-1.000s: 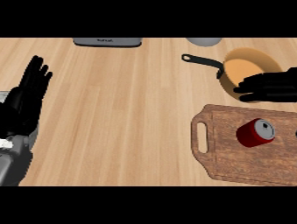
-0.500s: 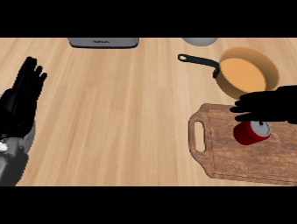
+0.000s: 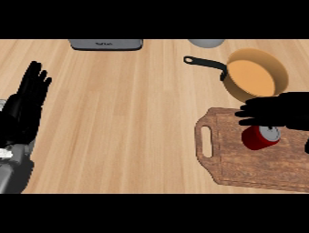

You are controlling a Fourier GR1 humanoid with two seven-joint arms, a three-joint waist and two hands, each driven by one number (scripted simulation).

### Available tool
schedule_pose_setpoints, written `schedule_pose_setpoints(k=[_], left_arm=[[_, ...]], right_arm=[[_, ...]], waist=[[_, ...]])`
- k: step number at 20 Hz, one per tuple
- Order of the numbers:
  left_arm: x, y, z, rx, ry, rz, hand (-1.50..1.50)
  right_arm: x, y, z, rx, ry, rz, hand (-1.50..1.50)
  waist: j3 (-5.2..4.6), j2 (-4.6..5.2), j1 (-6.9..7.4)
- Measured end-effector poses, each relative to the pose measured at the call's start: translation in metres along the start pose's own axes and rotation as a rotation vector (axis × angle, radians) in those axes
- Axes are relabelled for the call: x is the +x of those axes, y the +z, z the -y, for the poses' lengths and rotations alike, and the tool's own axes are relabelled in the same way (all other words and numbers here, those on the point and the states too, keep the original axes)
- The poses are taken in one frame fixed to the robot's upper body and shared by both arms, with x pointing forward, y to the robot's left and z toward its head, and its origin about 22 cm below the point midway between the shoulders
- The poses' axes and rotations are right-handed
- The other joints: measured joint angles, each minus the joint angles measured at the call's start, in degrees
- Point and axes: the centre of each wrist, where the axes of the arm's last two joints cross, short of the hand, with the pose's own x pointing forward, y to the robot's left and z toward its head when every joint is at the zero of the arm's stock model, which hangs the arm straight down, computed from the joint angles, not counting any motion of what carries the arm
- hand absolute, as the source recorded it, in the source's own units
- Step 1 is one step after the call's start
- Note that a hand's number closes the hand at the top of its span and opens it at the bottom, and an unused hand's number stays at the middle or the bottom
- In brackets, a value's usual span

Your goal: Pick the can from the cutting board and place it in the pot

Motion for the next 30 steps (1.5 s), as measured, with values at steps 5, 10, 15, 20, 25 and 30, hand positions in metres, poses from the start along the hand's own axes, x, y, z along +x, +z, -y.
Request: schedule_pose_setpoints(k=[5,10,15,20,25,30], left_arm=[[0.003,-0.003,-0.007,0.003,-0.003,-0.007,0.00],[0.007,-0.002,-0.011,0.010,0.000,-0.006,0.00],[0.007,-0.007,-0.007,0.011,-0.003,-0.006,0.00],[0.005,-0.004,0.003,0.002,-0.001,-0.001,0.00],[0.000,0.004,-0.005,-0.001,-0.005,-0.002,0.00],[0.004,0.003,-0.006,0.004,-0.002,-0.009,0.00]], right_arm=[[-0.008,-0.010,-0.010,0.009,-0.001,0.000,-1.50],[-0.010,-0.025,-0.022,0.010,0.003,0.000,-1.50],[-0.015,-0.036,-0.037,0.026,0.003,-0.018,-1.50],[-0.021,-0.041,-0.042,0.044,0.038,0.001,1.50],[-0.021,-0.050,-0.051,0.035,0.090,0.062,1.50],[-0.022,-0.057,-0.053,0.034,0.118,0.084,1.50]], waist=[[0.00,0.03,0.06],[0.00,-0.02,-0.02],[0.00,-0.01,-0.16],[0.01,0.02,0.01],[-0.10,-0.13,0.09],[-0.26,-0.30,0.07]])
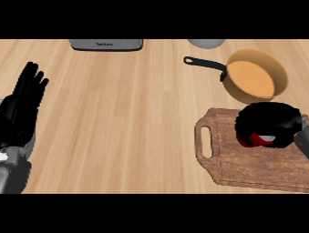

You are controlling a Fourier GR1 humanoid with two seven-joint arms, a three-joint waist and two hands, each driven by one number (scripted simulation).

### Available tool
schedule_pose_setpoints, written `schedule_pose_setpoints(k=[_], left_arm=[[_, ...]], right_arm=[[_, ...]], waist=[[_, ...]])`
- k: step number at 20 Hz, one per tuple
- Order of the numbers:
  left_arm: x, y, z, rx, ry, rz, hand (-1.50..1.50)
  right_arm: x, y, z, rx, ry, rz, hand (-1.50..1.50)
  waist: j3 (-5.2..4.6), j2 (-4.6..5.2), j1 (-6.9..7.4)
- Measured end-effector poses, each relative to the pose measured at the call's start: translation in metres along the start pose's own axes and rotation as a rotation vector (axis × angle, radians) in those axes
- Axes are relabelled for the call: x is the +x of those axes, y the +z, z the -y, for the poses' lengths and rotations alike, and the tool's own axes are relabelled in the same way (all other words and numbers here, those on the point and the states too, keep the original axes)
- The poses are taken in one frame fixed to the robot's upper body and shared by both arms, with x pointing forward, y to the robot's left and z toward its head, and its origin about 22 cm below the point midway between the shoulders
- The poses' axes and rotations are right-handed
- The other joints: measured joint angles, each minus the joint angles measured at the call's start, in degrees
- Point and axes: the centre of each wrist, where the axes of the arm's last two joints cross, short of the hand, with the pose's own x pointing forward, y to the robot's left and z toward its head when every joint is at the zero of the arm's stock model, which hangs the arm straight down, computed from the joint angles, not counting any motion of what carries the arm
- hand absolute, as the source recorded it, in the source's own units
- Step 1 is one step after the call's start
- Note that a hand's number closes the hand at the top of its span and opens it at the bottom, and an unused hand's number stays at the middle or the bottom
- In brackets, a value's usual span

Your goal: Pick the can from the cutting board and place it in the pot

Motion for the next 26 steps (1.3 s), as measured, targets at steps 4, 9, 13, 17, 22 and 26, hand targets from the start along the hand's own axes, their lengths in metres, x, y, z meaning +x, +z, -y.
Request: schedule_pose_setpoints(k=[4,9,13,17,22,26], left_arm=[[-0.002,-0.005,-0.002,0.010,0.000,-0.001,0.00],[-0.004,-0.004,-0.005,0.020,-0.009,-0.014,0.00],[-0.005,-0.003,-0.007,0.031,-0.013,-0.022,0.00],[-0.005,-0.003,-0.008,0.030,-0.014,-0.024,0.00],[-0.006,-0.003,-0.006,0.030,-0.011,-0.030,0.00],[-0.008,-0.002,-0.006,0.028,-0.012,-0.031,0.00]], right_arm=[[0.002,-0.002,0.002,-0.023,-0.012,-0.020,1.50],[0.004,-0.042,0.006,-0.139,-0.233,-0.282,1.50],[0.010,-0.077,0.015,-0.246,-0.381,-0.481,1.50],[0.027,-0.122,0.049,-0.450,-0.486,-0.644,1.50],[0.055,-0.145,0.115,-0.793,-0.524,-0.851,1.50],[0.082,-0.145,0.167,-1.041,-0.482,-1.012,1.50]], waist=[[0.10,0.07,-0.31],[-0.52,-0.76,-1.40],[-0.69,-1.29,-2.13],[-0.27,-1.43,-2.06],[-0.04,-1.54,-2.05],[0.02,-1.35,-1.57]])
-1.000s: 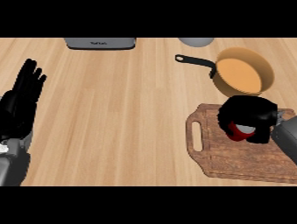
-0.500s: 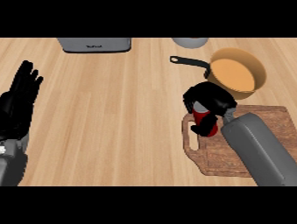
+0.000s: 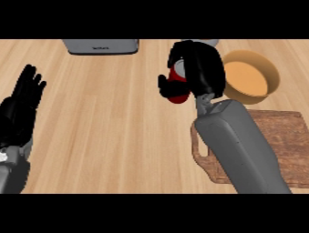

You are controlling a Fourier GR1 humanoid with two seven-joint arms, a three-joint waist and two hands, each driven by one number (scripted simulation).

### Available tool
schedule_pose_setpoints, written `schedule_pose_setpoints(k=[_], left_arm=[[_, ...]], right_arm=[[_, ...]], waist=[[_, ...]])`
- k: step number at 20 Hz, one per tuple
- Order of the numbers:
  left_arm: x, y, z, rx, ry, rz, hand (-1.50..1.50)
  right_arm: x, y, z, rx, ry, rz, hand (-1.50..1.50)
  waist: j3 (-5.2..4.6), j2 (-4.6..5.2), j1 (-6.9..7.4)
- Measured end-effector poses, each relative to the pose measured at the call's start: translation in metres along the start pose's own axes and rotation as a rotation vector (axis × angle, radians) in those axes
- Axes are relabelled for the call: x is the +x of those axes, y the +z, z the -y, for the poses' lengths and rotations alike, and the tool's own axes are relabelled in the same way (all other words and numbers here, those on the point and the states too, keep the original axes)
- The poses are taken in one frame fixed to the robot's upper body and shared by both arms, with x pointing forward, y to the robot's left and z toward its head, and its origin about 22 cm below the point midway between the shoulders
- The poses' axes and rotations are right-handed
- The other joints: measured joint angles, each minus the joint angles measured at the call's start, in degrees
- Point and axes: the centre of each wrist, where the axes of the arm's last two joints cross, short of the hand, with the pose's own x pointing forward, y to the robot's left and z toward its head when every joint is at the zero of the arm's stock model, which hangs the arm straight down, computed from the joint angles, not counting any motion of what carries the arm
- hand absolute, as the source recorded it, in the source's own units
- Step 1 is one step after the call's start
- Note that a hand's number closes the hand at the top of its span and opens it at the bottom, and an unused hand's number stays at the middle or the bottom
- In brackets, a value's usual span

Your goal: Pick the can from the cutting board and place it in the pot

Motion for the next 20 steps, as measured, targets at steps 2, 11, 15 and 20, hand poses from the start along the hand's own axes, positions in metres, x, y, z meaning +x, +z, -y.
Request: schedule_pose_setpoints(k=[2,11,15,20], left_arm=[[0.001,0.002,0.004,-0.007,0.002,0.002,0.00],[0.003,-0.001,0.009,-0.017,0.007,0.030,0.00],[0.003,0.002,0.005,-0.021,0.013,0.031,0.00],[0.008,0.002,0.003,-0.020,0.012,0.037,0.00]], right_arm=[[0.022,0.003,0.013,-0.113,-0.009,-0.045,1.50],[0.052,0.008,0.061,-0.354,-0.031,-0.189,1.50],[0.028,0.004,0.076,-0.389,-0.049,-0.236,1.50],[-0.017,-0.014,0.088,-0.409,-0.085,-0.291,1.50]], waist=[[0.05,0.20,0.26],[0.20,1.26,0.83],[0.22,1.41,1.00],[0.24,1.58,1.25]])
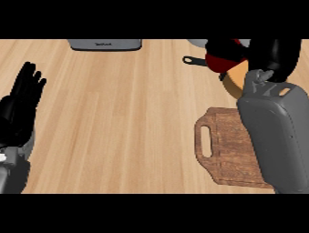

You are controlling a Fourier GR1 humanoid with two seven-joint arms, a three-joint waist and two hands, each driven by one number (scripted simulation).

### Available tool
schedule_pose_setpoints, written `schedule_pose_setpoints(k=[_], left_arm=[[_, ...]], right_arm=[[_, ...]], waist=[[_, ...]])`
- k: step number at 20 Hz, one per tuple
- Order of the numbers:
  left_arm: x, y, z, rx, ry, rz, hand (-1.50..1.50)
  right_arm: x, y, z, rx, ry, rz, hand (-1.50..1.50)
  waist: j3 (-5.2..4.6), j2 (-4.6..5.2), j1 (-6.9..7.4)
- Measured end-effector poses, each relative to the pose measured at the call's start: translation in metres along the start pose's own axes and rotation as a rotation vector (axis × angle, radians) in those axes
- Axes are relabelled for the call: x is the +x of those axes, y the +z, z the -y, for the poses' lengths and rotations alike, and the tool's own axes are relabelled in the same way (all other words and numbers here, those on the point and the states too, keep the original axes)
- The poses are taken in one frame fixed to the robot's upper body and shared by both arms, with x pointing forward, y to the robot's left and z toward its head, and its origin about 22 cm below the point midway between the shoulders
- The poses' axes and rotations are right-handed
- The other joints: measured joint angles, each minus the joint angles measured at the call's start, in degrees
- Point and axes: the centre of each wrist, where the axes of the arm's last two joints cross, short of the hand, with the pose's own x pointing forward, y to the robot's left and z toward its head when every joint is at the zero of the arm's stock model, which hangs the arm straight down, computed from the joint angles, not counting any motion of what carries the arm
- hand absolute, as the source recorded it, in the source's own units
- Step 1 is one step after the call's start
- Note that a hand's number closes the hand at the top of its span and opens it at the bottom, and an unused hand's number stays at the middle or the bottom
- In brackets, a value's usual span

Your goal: Pick the can from the cutting board and place it in the pot

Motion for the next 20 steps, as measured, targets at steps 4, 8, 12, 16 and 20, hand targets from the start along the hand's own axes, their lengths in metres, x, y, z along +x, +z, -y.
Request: schedule_pose_setpoints(k=[4,8,12,16,20], left_arm=[[-0.002,0.001,0.002,-0.005,-0.001,-0.002,0.00],[-0.003,0.000,0.004,-0.009,-0.003,0.003,0.00],[0.002,-0.002,0.006,-0.017,-0.003,-0.001,0.00],[0.000,-0.004,0.004,-0.017,0.001,-0.001,0.00],[-0.001,-0.005,0.009,-0.023,0.002,0.001,0.00]], right_arm=[[-0.022,-0.027,0.000,-0.029,-0.030,-0.017,1.50],[-0.051,-0.045,-0.008,-0.105,0.210,-0.013,1.50],[-0.087,-0.067,-0.014,-0.131,0.350,-0.032,1.50],[-0.117,-0.084,-0.023,-0.111,0.393,-0.049,1.50],[-0.144,-0.095,-0.030,-0.061,0.361,-0.104,-1.50]], waist=[[0.02,0.11,0.22],[-0.03,0.33,0.39],[0.00,0.36,0.61],[0.02,0.38,0.74],[0.05,0.45,0.94]])
